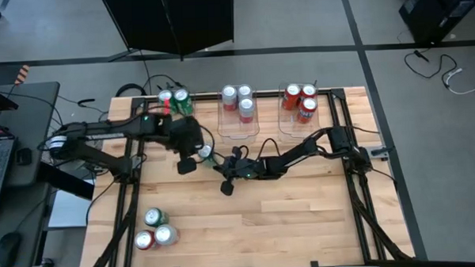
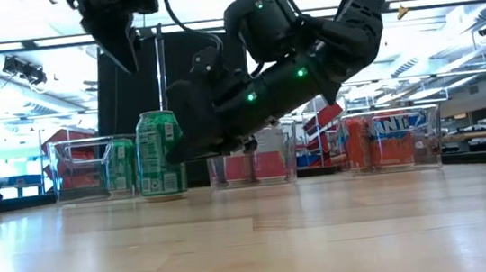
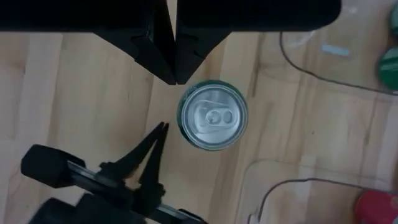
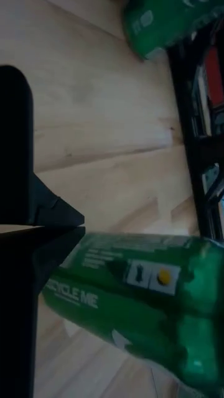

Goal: Sort soda cans
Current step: Put the green soda can into the left transparent bin

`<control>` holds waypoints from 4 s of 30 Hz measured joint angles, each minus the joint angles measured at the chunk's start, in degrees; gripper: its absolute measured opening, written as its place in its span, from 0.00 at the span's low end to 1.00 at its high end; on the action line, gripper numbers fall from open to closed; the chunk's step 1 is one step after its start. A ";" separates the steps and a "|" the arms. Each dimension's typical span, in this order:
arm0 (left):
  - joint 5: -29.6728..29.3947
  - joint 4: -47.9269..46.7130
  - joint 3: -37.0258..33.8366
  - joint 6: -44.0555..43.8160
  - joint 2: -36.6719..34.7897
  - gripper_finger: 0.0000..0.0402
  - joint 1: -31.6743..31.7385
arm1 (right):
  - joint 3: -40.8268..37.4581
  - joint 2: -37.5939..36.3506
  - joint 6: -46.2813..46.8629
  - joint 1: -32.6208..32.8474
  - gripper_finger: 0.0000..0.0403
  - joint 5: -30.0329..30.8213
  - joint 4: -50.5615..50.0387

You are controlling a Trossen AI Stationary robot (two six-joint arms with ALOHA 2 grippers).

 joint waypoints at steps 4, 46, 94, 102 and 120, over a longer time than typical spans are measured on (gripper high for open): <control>-0.70 -6.03 6.69 0.19 3.41 0.04 0.27 | 0.00 -0.38 0.17 1.35 0.00 0.00 -2.44; 0.32 -5.95 9.96 6.19 18.52 0.76 4.31 | -7.34 -11.39 9.51 17.12 0.00 11.58 -20.92; 9.23 -4.75 7.59 8.51 19.22 0.76 10.89 | -7.34 -11.39 9.46 17.56 0.00 11.02 -20.83; 12.70 -3.64 5.59 8.76 19.09 0.76 10.59 | -7.34 -11.39 9.42 16.81 0.00 11.00 -18.09; 6.40 -9.98 14.23 12.93 19.16 0.75 10.03 | -7.28 -11.39 1.51 5.65 0.00 3.77 -5.33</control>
